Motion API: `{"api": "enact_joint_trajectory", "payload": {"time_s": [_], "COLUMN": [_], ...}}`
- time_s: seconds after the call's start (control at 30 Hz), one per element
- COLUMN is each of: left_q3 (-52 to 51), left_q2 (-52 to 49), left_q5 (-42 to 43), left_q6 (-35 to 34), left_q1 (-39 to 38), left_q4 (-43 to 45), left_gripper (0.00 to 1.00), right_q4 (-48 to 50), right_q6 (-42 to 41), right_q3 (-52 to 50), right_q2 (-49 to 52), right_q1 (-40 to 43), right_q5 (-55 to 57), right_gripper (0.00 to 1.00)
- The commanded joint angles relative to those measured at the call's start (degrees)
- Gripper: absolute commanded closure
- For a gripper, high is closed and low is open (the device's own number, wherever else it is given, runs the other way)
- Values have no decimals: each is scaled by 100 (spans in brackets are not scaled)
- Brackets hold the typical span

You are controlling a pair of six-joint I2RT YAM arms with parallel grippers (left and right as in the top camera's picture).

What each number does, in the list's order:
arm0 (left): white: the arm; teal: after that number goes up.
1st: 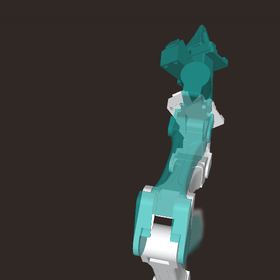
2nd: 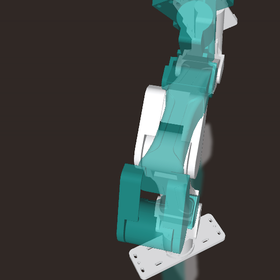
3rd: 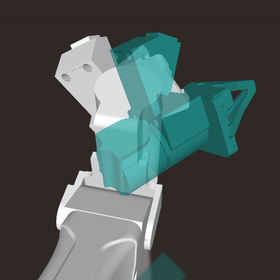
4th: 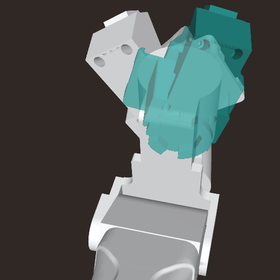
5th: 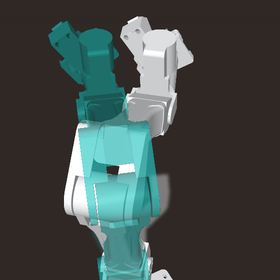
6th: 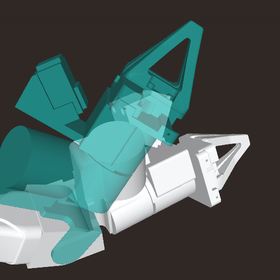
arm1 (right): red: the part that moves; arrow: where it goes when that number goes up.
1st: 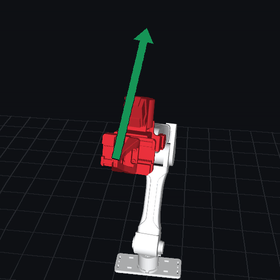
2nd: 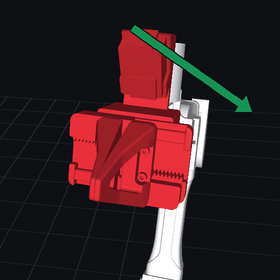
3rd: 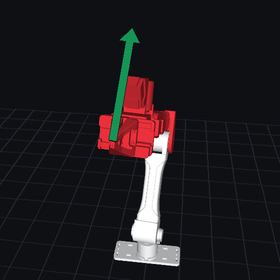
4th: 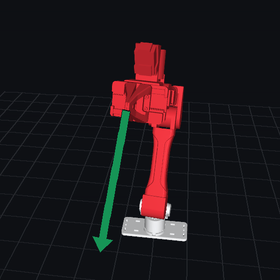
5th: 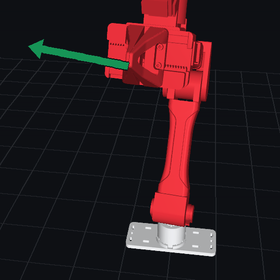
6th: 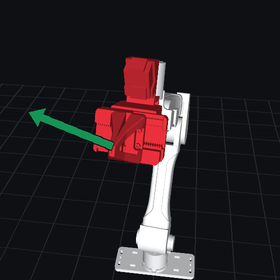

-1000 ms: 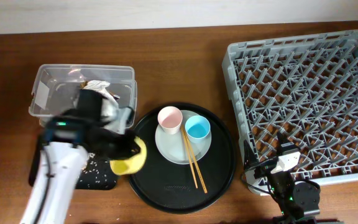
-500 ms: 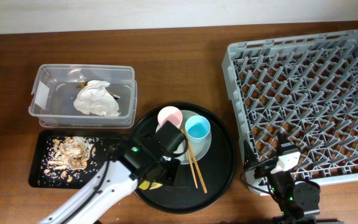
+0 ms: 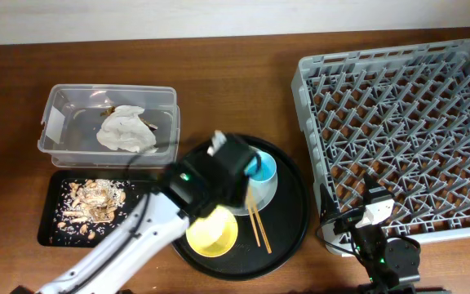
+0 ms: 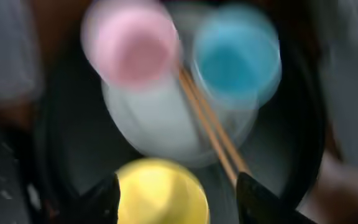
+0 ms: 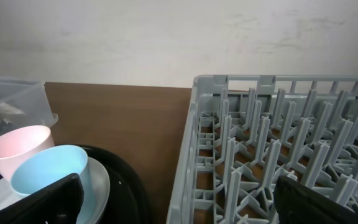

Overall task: Sort waste into correct bins and load items into the dishwasher rack
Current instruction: 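Return the empty yellow bowl to the round tray with the left gripper, then grasp the pink cup with the left gripper and lift it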

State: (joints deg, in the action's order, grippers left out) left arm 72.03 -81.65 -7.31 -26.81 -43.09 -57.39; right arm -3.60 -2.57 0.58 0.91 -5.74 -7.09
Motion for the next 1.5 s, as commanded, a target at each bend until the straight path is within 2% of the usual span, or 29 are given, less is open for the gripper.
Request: {"api": "enact_joint_trajectory", "payload": {"time_s": [0.0,0.1,0.23,0.37,0.6,0.67,0.7,0.73,0.83,0.93,1.0,1.07,1.17,1.23,1.3,1.4,1.43,1.47], "left_q3": [234,234,234,234,225,216,216,214,216,229,258,332,619,997,1447,2022,2201,2295], "left_q2": [-31,-356,-1021,-1580,-1832,-1912,-1967,-2028,-2184,-2184,-2181,-2149,-1928,-1668,-1373,-1198,-1174,-1174], "left_q5": [-385,800,2033,2122,1840,1843,1843,1845,1775,1657,1650,1650,1650,1676,2170,3663,4767,5528], "left_q6": [240,533,723,723,719,719,719,717,719,719,719,719,721,723,986,1261,1486,1596], "left_q1": [994,1978,2439,2330,2262,2212,2173,2131,2011,2026,2037,2041,2162,2267,2439,2861,3126,3294], "left_q4": [382,706,997,1008,1051,1086,1126,1174,1287,1316,1309,1252,1038,785,518,131,136,153], "left_gripper": [41,41,43,45,46,55,66,72,81,99,100,100,100,100,100,100,100,100], "right_q4": [-28,-26,-28,-26,-31,-31,-31,-31,-31,-28,-4,125,96,-245,-988,-2332,-2745,-3582], "right_q6": [15,17,17,17,15,15,15,15,15,13,11,-433,-1071,-1246,-1252,-1244,-1246,-1252], "right_q3": [-26,-26,-26,-26,-26,-26,-26,-26,-26,-26,-26,129,761,1451,2531,4334,4848,5812], "right_q2": [-39,-39,-39,-39,-39,-39,-39,-39,-39,-39,-39,-39,-37,20,442,1744,2170,2992], "right_q1": [-39,-39,-39,-33,-33,-35,-35,-35,-35,-35,-33,-28,-28,-28,-28,-28,-28,-28], "right_q5": [9,9,9,9,7,4,7,4,7,-22,-83,-105,-133,-192,-393,-977,-1121,-1390], "right_gripper": [1,2,1,1,1,1,1,1,1,1,1,1,1,1,1,1,1,1]}}
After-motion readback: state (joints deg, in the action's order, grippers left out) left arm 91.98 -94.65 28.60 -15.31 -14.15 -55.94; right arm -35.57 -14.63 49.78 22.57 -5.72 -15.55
